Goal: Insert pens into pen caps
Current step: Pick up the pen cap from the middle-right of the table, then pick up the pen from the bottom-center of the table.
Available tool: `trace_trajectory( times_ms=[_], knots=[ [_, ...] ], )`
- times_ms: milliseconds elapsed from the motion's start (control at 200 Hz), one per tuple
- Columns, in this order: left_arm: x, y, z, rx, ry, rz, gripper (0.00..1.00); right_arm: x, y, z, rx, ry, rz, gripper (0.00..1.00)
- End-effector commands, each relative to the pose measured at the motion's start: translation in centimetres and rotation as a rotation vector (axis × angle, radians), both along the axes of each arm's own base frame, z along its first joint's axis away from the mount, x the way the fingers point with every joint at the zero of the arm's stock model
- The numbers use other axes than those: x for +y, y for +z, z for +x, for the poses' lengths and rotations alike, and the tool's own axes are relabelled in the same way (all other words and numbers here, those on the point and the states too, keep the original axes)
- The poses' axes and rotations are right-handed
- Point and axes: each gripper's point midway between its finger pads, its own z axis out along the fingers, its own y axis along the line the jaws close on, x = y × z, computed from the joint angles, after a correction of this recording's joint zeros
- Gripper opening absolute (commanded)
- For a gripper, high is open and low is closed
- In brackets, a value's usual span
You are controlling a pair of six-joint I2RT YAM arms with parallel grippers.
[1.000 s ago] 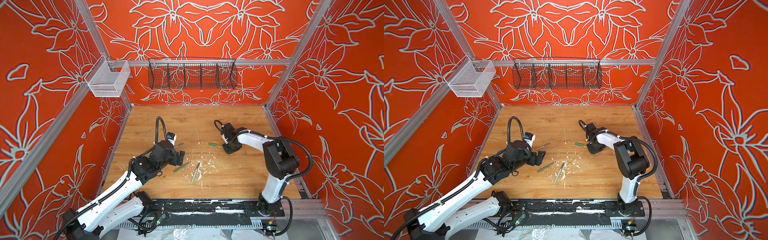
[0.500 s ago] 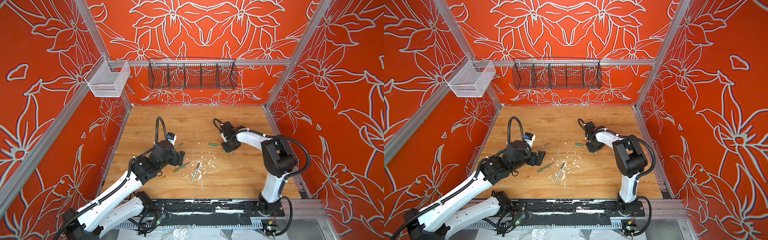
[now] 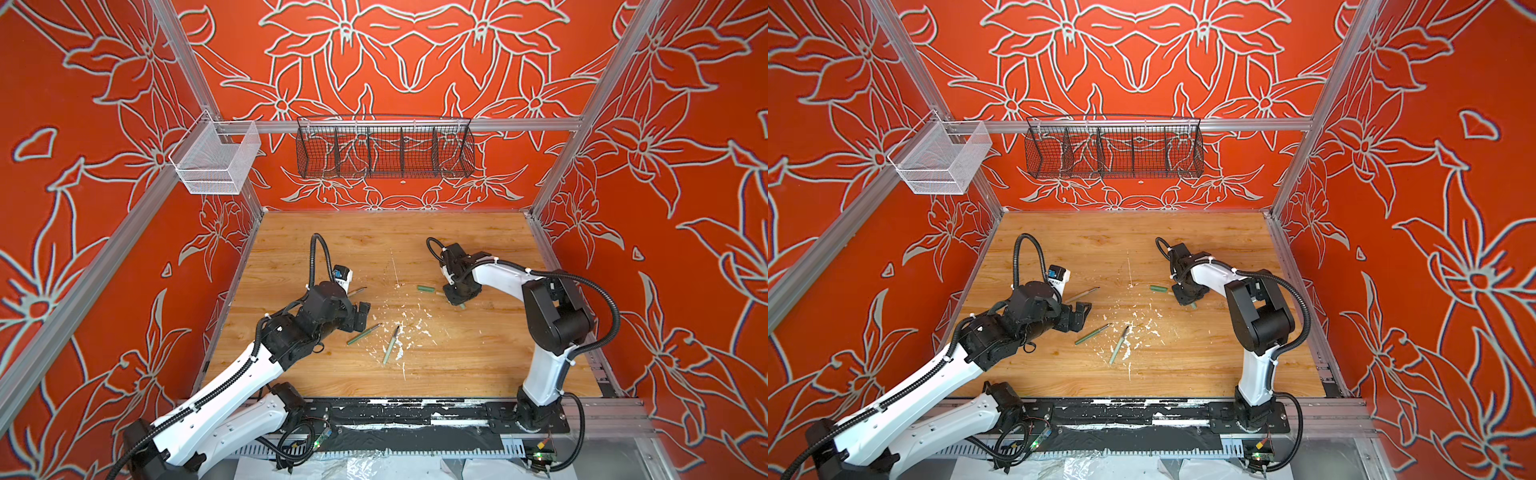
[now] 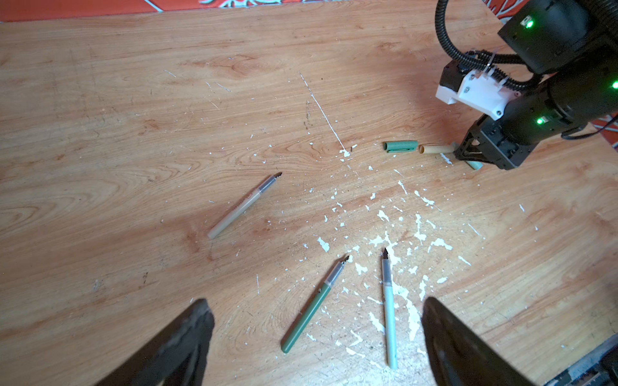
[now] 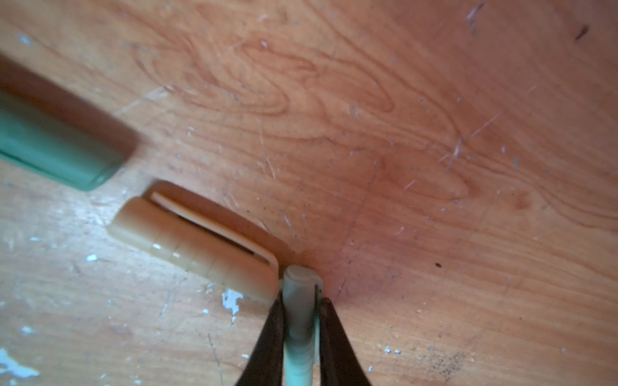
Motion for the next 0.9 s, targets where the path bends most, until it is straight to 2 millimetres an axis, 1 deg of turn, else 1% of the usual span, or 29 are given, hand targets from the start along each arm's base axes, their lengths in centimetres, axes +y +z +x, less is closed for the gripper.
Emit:
trace_trajectory(
  times_ms=[0, 120, 250, 445, 495, 530, 540, 555, 656, 756, 891],
  knots=[
    [0.0, -0.1, -0.4, 0.022, -0.001, -0.001, 0.97, -0.7, 0.3, -1.1, 0.017, -0.019, -0.01, 0.15],
    [-0.4, -0.3, -0.4, 0.035, -0.014, -0.012, 0.97, -0.1, 1.3, -1.2, -0.006, -0.021, 0.04, 0.1],
    [-1.6, -1.2, -0.9, 0.072, -0.066, -0.049, 0.97, 0.3, 2.5, -1.1, -0.035, -0.032, 0.08, 0.08],
    [-3.4, -4.2, -2.1, 0.213, -0.126, -0.068, 0.97, 1.3, 5.1, -1.4, -0.092, -0.058, 0.189, 0.06],
    [-3.7, -5.2, -2.5, 0.249, -0.137, -0.054, 0.97, 1.7, 5.8, -1.5, -0.109, -0.067, 0.234, 0.05],
    [-3.8, -5.5, -2.7, 0.256, -0.14, -0.051, 0.97, 2.1, 6.2, -1.6, -0.118, -0.069, 0.268, 0.05],
    [-3.9, -6.2, -2.7, 0.277, -0.139, -0.036, 0.97, 2.2, 6.3, -1.7, -0.121, -0.071, 0.279, 0.05],
    [-4.1, -6.7, -2.8, 0.29, -0.143, -0.029, 0.97, 2.3, 6.5, -1.7, -0.126, -0.072, 0.294, 0.04],
    [-4.9, -8.1, -3.3, 0.323, -0.157, -0.013, 0.97, 3.4, 7.4, -2.2, -0.15, -0.081, 0.392, 0.02],
    [-5.4, -8.9, -3.4, 0.333, -0.157, -0.004, 0.97, 3.9, 7.4, -2.8, -0.144, -0.092, 0.439, 0.02],
    [-6.6, -9.8, -3.6, 0.348, -0.176, -0.007, 0.97, 3.2, 5.9, -3.6, -0.116, -0.12, 0.411, 0.01]
  ],
)
